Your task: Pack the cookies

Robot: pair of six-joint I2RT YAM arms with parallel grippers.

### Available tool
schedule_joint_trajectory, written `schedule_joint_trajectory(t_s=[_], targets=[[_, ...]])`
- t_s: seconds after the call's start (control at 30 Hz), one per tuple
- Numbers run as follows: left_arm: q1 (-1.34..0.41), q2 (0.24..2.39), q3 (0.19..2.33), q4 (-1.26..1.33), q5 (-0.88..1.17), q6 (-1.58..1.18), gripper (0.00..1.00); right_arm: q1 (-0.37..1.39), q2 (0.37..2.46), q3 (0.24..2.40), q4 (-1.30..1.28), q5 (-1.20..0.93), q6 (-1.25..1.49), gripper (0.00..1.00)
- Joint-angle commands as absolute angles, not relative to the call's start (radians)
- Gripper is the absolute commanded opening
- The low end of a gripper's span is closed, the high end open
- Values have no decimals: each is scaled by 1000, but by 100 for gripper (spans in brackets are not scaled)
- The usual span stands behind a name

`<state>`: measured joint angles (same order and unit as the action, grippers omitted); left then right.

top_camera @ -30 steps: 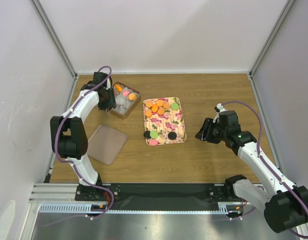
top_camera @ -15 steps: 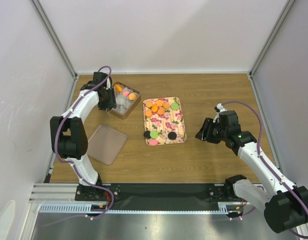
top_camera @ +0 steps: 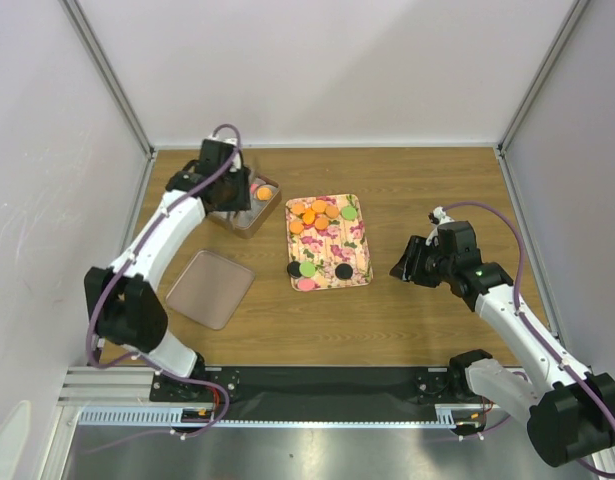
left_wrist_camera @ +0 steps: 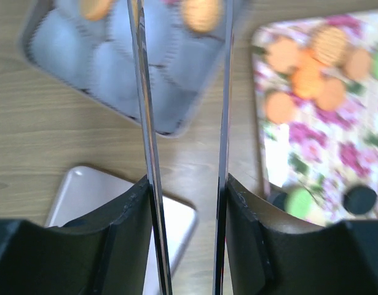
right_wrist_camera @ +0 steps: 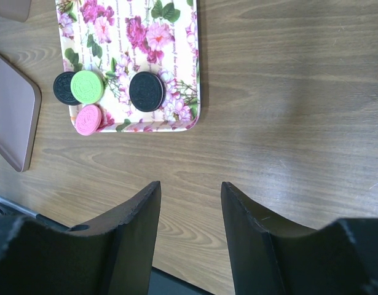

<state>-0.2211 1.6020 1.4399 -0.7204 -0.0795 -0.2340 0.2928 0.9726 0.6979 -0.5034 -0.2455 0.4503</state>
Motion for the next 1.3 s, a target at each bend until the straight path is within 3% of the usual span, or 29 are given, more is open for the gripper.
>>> schedule_joint_trajectory(t_s=[0.0,0.4,1.27], targets=[[-363,1491,1408,-719,-107,-230,50,290,950,712,-482,-229,437,50],[-704,1485,1266,-653,-115,-336,50,288,950,712,-486,-212,436,50],[-730,1684,1265,-594,-112,-328,50,285,936,709,-488,-215,437,50]])
